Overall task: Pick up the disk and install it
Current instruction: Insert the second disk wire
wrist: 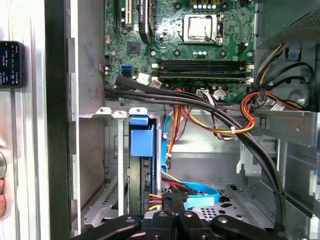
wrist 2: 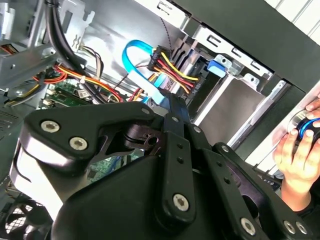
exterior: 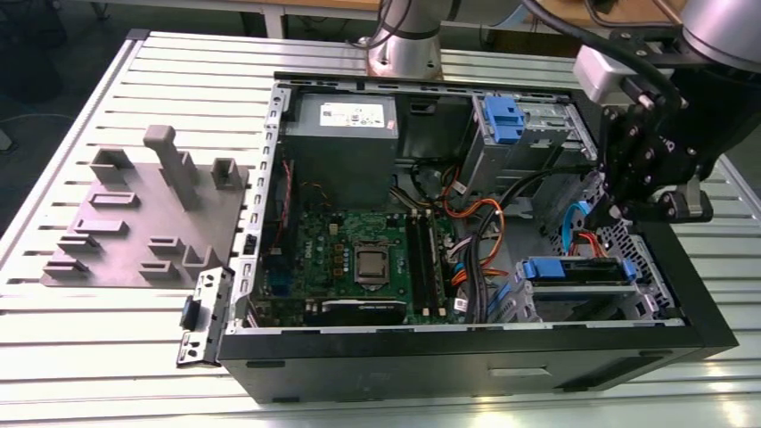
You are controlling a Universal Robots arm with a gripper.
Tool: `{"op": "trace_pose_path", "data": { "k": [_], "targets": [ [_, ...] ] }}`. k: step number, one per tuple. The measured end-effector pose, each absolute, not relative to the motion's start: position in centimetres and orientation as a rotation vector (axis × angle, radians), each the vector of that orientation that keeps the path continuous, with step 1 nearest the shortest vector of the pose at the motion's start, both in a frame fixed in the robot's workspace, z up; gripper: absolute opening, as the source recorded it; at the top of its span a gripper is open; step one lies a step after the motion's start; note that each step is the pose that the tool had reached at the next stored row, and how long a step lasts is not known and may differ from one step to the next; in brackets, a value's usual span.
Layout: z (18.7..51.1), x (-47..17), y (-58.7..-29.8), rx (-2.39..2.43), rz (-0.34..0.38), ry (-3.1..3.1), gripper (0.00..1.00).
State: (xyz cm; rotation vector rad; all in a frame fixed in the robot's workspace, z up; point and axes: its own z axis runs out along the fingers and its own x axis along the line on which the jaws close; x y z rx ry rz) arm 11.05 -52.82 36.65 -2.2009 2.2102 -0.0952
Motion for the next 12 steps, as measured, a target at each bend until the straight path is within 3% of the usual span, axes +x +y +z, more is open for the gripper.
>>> {"op": "trace_pose_path", "data": {
  "k": [12],
  "targets": [
    [36.98, 11.04, -52.3, -2.208, -0.078, 2.217, 0.11]
  ]
}}
